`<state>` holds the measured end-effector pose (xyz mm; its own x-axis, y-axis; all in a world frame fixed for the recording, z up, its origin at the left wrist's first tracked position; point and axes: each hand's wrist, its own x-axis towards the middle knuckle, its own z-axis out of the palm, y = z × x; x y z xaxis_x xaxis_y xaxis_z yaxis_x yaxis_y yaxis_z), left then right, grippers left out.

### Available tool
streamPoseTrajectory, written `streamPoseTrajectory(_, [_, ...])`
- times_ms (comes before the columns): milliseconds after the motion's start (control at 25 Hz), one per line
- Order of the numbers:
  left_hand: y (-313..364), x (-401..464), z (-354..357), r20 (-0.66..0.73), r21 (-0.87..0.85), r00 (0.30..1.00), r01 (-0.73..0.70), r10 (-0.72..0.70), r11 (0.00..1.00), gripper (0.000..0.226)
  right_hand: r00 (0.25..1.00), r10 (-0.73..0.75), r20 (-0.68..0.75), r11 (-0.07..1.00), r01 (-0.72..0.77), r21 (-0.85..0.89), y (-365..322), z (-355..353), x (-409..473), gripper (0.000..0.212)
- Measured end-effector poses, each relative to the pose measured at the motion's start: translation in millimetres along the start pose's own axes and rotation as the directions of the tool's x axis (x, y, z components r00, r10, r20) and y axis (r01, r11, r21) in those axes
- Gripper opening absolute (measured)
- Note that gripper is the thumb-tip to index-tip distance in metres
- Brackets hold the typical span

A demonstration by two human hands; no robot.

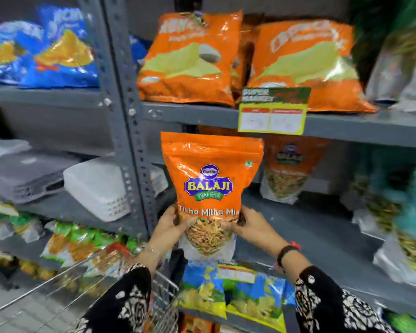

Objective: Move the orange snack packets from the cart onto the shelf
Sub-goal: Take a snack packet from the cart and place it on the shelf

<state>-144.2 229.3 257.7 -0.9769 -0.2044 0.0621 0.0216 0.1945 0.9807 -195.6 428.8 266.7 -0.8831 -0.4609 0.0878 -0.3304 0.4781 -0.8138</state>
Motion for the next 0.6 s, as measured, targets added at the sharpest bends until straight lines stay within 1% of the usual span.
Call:
streamPoseTrajectory(120, [3.0,37.0,33.8,0.039,-0.04,0.999,0.017,-0.016,0.999,0.032,0.989,0.061,-0.135,0.996,-0.053,0.065,20.2,-17.1,13.7,0.04])
streamPoseTrajectory(280, [-6.2,94.6,53.7,0.097,-0.049,0.99,0.109,-0.104,0.993,0.028,0.967,0.129,-0.219,0.991,-0.115,0.074,44.3,-24.5,52.9,0.039])
streamPoseTrajectory(400, [-15.2,140.1,53.7,0.114,-0.057,0.984,0.145,-0.138,0.988,0.022,0.959,0.142,-0.246,0.99,-0.135,0.047,56.2,-24.2,92.2,0.037])
streamPoseTrajectory(600, [-31.0,185.7,61.4,0.119,-0.105,0.979,0.178,-0.165,0.978,0.02,0.938,0.217,-0.27,0.975,-0.196,0.106,80.8,-20.9,135.6,0.043])
